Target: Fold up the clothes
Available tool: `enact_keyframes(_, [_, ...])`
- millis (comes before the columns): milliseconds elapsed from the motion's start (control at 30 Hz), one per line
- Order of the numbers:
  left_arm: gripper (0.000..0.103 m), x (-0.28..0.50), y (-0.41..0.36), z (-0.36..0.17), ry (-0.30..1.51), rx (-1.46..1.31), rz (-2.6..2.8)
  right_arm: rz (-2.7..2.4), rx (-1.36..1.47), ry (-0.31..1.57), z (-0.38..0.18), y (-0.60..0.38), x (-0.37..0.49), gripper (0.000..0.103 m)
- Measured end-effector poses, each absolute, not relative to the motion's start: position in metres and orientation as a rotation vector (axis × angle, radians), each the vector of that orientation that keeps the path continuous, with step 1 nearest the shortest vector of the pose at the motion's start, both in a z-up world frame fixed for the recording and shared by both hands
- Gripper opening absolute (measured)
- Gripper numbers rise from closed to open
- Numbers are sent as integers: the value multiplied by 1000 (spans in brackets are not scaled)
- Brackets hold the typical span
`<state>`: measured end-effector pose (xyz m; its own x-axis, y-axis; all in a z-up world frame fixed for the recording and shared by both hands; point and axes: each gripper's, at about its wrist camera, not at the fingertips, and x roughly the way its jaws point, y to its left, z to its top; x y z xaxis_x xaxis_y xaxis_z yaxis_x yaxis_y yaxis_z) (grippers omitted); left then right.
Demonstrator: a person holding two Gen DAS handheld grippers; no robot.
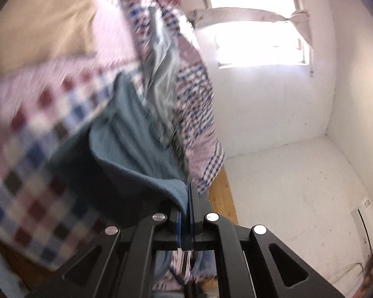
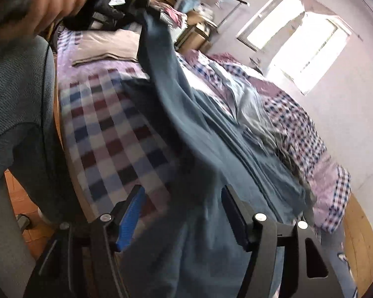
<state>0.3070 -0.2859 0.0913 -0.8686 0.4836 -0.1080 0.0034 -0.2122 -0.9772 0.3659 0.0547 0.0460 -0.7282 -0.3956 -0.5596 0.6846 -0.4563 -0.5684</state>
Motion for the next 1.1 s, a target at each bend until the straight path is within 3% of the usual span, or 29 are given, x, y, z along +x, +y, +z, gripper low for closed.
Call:
enact_keyframes(367, [3, 246, -294, 172, -1438, -597, 2246, -2184, 557, 1099, 30, 63, 397, 68])
enact_keyframes(500, [3, 220, -292, 174, -1453, -591, 2236, -2192, 598, 1155, 20, 70, 397, 68])
enact_keyframes(700, [3, 167, -312, 156, -1487, -570, 2377, -2290, 697, 1136, 22, 98, 383, 67])
enact_keyframes(867, [3, 148, -336, 98, -1565, -582, 2568, -2341, 776, 1067, 31, 123, 373, 67])
enact_keyframes(1100, [3, 143, -327, 48, -1531, -657, 2660, -1948, 584, 1462, -9, 106, 418, 67])
